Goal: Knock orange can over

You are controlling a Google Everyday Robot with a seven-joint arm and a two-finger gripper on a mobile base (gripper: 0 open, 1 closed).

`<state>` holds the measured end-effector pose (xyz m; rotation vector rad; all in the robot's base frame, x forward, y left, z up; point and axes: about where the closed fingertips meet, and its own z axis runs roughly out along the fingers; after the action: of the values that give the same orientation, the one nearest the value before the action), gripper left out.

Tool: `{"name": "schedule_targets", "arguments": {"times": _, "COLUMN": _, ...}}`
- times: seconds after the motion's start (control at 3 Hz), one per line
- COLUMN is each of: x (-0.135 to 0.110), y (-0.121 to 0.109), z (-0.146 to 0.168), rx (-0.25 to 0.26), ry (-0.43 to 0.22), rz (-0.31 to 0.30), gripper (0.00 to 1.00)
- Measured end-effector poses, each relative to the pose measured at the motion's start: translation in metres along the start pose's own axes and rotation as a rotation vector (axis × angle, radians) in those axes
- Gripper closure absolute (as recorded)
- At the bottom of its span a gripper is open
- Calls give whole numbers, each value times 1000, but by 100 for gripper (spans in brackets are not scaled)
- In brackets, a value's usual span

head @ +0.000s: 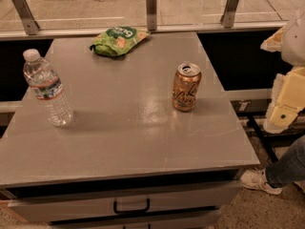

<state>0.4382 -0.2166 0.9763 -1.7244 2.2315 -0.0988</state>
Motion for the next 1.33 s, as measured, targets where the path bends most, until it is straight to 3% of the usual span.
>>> {"name": "schedule_targets", "arguments": {"times": 0.67, "x": 0, "y": -5, "z": 6, "rx": 3, "ry": -38, "rz": -6, "gripper": 0}}
{"name": "schedule_targets", "arguments": {"times": 1.33, "x": -13, "y": -56, "z": 111, "rx": -54, "ry": -407, "rz": -35, "gripper": 0}}
